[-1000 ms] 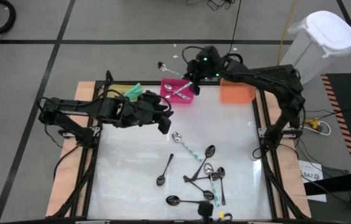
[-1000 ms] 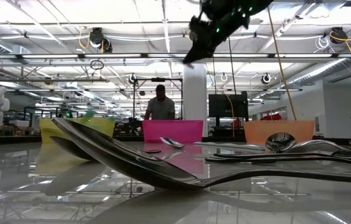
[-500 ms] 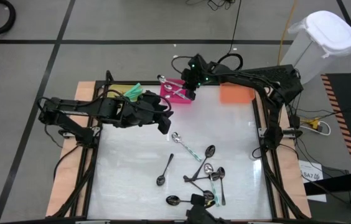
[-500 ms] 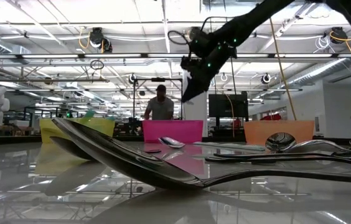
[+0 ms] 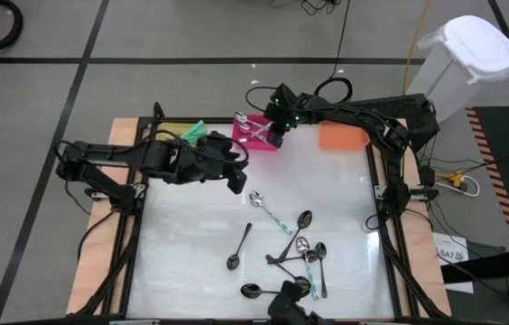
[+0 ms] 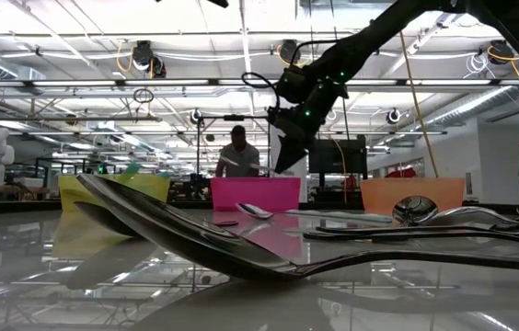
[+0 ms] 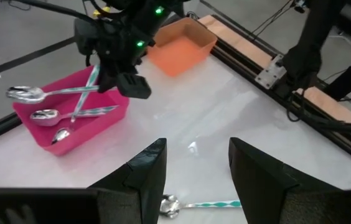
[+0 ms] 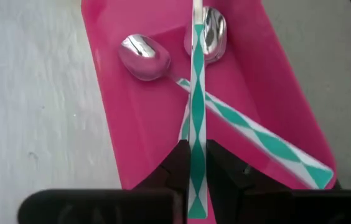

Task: Sort silverware by color (type)
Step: Put the white patterned spoon into the pink bin

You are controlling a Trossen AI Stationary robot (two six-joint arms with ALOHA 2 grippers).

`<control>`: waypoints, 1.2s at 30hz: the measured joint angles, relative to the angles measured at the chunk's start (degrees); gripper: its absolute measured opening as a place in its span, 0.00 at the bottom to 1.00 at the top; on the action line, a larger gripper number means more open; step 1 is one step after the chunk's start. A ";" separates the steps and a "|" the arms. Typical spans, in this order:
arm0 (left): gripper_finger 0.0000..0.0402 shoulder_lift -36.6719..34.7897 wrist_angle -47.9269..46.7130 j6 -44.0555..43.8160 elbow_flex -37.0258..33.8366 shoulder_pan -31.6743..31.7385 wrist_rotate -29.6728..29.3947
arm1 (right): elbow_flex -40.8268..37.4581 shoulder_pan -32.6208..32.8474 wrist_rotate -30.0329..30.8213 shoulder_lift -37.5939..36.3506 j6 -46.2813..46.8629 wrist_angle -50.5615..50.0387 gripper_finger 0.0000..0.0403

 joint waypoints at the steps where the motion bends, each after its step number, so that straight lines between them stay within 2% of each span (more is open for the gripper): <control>1: 0.43 0.00 -0.17 0.20 0.00 0.29 0.02 | 0.00 0.00 -0.03 0.00 0.20 -0.33 0.07; 17: 0.43 0.00 -0.27 2.08 0.00 1.82 2.03 | 0.00 0.15 0.08 0.00 4.68 -0.31 0.08; 28: 0.43 0.00 -0.27 1.62 0.00 1.73 2.05 | 0.00 0.15 0.11 0.00 4.73 -1.31 0.23; 36: 0.43 0.00 -0.31 1.49 0.00 1.21 2.09 | 0.00 0.15 0.11 -2.79 6.62 -2.81 0.27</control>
